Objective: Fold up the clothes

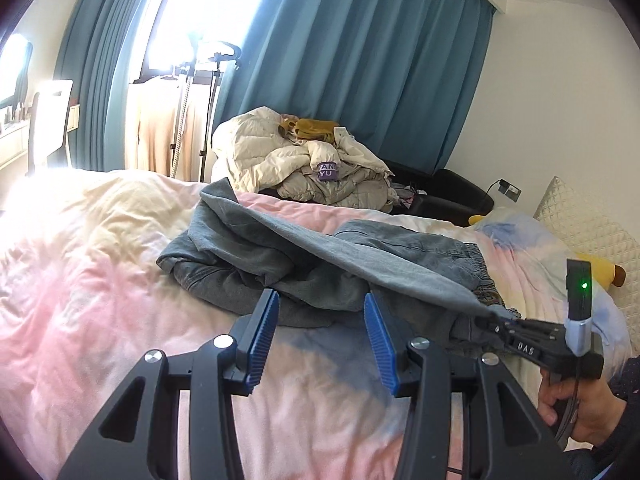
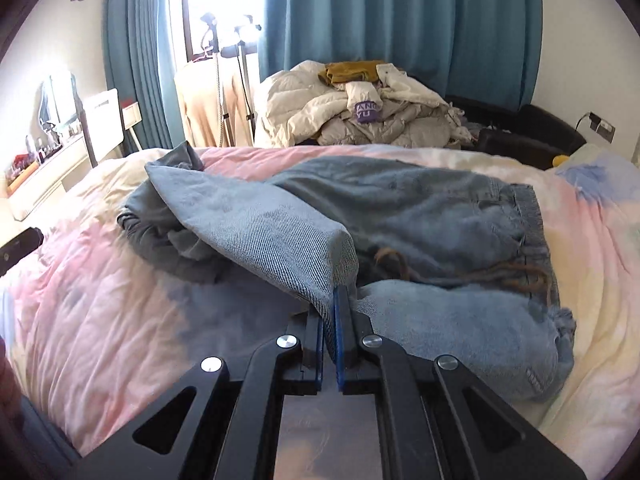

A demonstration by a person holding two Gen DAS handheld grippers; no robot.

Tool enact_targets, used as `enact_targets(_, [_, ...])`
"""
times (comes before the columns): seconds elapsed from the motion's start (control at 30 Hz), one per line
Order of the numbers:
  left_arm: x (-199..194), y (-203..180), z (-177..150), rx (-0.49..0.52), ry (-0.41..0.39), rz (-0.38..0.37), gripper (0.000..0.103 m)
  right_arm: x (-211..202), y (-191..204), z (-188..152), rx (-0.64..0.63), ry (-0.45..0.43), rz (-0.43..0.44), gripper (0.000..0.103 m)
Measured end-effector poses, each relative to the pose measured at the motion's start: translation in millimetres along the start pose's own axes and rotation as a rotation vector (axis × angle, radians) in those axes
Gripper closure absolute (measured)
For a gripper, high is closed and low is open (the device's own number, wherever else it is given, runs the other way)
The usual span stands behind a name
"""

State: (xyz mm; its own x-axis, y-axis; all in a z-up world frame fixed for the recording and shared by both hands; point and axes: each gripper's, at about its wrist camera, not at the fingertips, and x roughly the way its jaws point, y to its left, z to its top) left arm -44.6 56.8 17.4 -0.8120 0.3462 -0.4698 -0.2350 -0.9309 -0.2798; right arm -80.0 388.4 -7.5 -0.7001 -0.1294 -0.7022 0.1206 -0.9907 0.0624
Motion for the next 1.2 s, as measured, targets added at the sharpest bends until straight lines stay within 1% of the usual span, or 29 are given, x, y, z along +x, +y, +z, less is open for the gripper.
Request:
enact_targets(0.13, [-2, 2, -7, -0.043, 0.047, -0.007, 0.057, 21, -3, -20, 0.1, 0.156, 0.074, 0.099])
enact_targets(0.2, [-2, 6, -11, -0.074, 0.074, -0.006, 0.057, 27, -4, -24, 0.104, 0.187, 0.079, 0.098])
enact_targets(0.27, [-4, 9, -16, -0.097, 0.09, 0.001, 0.057, 26, -6, -25, 0.134, 0.192, 0.095, 0.094])
enact_targets(0.3, [-6, 11, -17, -0.108, 0.091, 0.005, 0.057, 22, -9, -24, 0.159, 0.174, 0.104, 0.094])
enact_targets(0.33, [-8, 12, -19, -0.118, 0.091, 0.008, 0.057, 16, -13, -24, 0.194, 0.153, 0.113, 0.091])
enact_targets(0.37, [-9, 13, -19, -0.124, 0.09, 0.005, 0.057, 10, -18, -23, 0.231, 0.132, 0.123, 0.084])
enact_targets(0.4, [-11, 14, -19, -0.129, 0.088, 0.004, 0.057, 4, -23, -22, 0.269, 0.111, 0.133, 0.08])
enact_targets(0.43, [-13, 15, -19, -0.134, 0.086, 0.003, 0.057, -2, -30, -23, 0.309, 0.09, 0.127, 0.073])
enact_targets(0.53, [-16, 15, -19, -0.142, 0.084, -0.009, 0.057, -19, -55, -26, 0.454, 0.027, 0.107, 0.071])
enact_targets(0.63, [-18, 15, -20, -0.138, 0.08, -0.011, 0.057, -40, -88, -33, 0.632, -0.072, 0.057, 0.071])
enact_targets(0.7, [-19, 14, -20, -0.138, 0.081, -0.017, 0.057, -54, -116, -43, 0.769, -0.152, 0.043, 0.07])
enact_targets(0.77, [-18, 15, -21, -0.149, 0.088, -0.025, 0.057, -60, -145, -58, 0.92, -0.199, 0.007, 0.065])
enact_targets(0.83, [-17, 15, -23, -0.16, 0.099, -0.032, 0.057, -58, -176, -76, 1.057, -0.204, -0.023, 0.065])
enact_targets(0.9, [-16, 14, -24, -0.166, 0.106, -0.035, 0.057, -49, -206, -97, 1.198, -0.188, -0.044, 0.064])
enact_targets(0.93, [-15, 14, -24, -0.168, 0.108, -0.037, 0.057, -45, -218, -109, 1.267, -0.182, -0.048, 0.058])
enact_targets(0.97, [-14, 14, -24, -0.17, 0.111, -0.038, 0.057, -40, -228, -118, 1.331, -0.173, -0.041, 0.048])
enact_targets(1.03, [-12, 13, -25, -0.175, 0.119, -0.037, 0.057, -31, -245, -136, 1.443, -0.162, -0.016, 0.041])
enact_targets(1.1, [-9, 14, -26, -0.183, 0.125, -0.039, 0.057, -23, -253, -144, 1.513, -0.172, 0.008, 0.036])
enact_targets(1.13, [-7, 14, -27, -0.189, 0.127, -0.039, 0.057, -16, -256, -143, 1.525, -0.17, 0.025, 0.032])
enact_targets(1.2, [-3, 16, -27, -0.2, 0.135, -0.039, 0.057, -2, -257, -139, 1.53, -0.16, 0.056, 0.03])
